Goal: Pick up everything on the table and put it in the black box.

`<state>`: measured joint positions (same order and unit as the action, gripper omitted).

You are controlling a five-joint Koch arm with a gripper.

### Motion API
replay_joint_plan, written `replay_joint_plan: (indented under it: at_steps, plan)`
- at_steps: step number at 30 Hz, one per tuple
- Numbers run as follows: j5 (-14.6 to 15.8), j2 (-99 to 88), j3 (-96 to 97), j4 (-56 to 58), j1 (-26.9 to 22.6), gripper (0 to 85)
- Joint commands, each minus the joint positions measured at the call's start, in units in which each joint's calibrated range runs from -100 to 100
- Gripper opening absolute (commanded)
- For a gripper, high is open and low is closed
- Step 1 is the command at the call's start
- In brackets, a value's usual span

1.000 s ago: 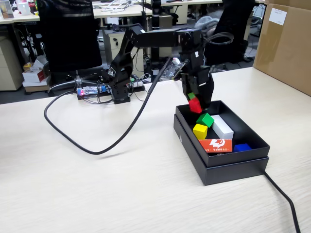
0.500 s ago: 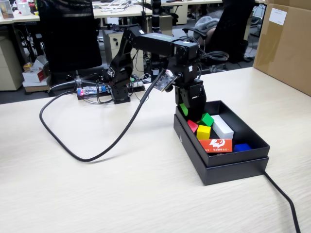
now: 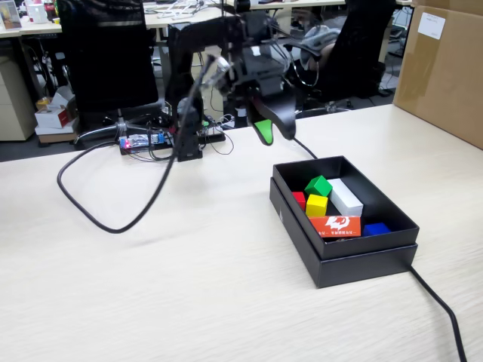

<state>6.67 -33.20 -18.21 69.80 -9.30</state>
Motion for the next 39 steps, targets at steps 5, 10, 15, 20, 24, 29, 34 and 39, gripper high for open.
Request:
replay_joint_plan:
  at_steps: [5, 10, 15, 20, 24, 29, 34, 39]
  plan:
    - [-6.9, -16.8, 14.5, -15.9, 8.8, 45.1]
    - [-9.3, -26.2, 34.3, -26.6, 11.4, 45.2]
    - [-9.4, -38.3, 53.3, -35.0, 11.0, 46.5]
    - [-8.3, -48.7, 72.7, -43.1, 9.2, 47.9]
    - [-8.7, -52.7, 84.2, -53.5, 9.5, 47.7]
    - [-8.7, -58.1, 93.7, -61.2, 9.8, 47.7]
    - [-8.5, -62.0, 104.4, -70.0, 9.6, 47.7]
    - [-8.4, -64.7, 110.6, -73.3, 9.8, 47.7]
